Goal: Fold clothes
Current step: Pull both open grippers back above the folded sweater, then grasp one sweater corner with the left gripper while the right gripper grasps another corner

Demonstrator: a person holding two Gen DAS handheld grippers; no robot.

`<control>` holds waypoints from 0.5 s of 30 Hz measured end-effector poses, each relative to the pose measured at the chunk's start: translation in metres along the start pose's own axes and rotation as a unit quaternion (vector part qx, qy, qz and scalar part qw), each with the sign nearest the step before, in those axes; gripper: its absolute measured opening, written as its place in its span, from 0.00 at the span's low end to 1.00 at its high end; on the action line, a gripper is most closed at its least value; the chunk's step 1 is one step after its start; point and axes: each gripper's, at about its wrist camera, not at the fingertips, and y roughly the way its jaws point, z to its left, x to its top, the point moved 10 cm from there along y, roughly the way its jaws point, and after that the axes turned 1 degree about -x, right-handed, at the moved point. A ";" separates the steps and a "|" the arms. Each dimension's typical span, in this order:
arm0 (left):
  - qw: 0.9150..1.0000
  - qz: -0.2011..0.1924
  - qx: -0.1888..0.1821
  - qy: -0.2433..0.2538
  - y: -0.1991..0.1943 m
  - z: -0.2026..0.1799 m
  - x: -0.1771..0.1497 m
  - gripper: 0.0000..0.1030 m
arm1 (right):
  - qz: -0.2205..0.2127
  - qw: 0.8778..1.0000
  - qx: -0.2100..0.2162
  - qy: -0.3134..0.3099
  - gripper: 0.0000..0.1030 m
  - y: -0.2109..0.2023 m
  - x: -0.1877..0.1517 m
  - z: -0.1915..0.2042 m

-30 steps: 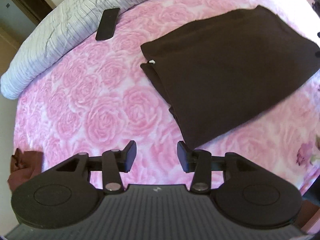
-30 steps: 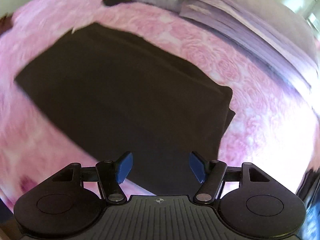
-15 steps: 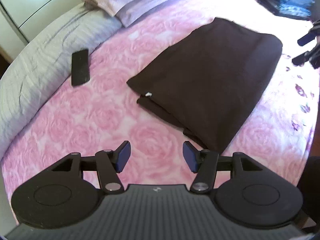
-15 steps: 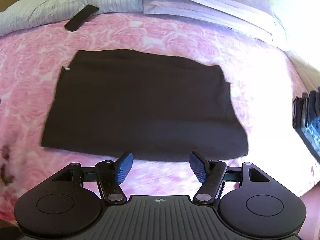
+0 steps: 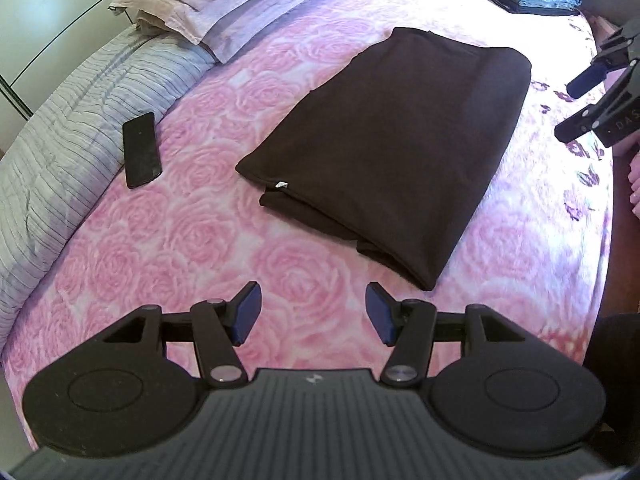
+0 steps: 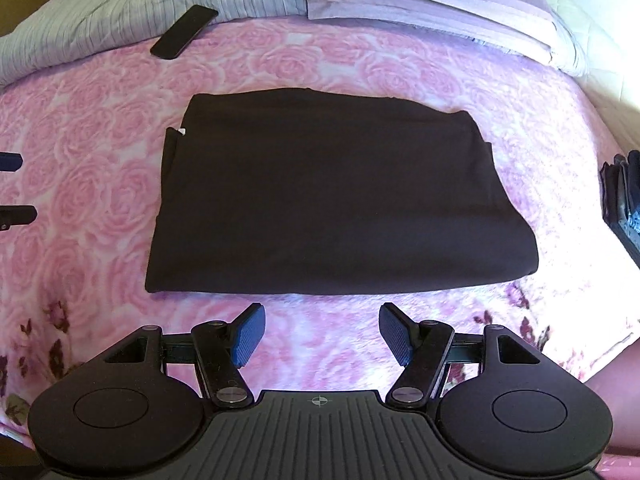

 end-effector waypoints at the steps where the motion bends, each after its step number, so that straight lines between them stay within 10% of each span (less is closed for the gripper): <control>1: 1.000 0.000 0.000 0.003 0.001 0.001 0.000 0.52 | 0.001 1.000 0.000 0.002 0.64 0.000 0.000 0.000; 8: 0.988 -0.023 0.032 0.150 0.024 0.005 -0.001 0.59 | -0.006 1.000 0.007 -0.016 0.64 0.004 -0.004 0.011; 15: 0.939 -0.067 0.038 0.335 0.084 0.011 -0.003 0.59 | -0.048 0.988 0.052 -0.138 0.64 0.020 -0.010 0.084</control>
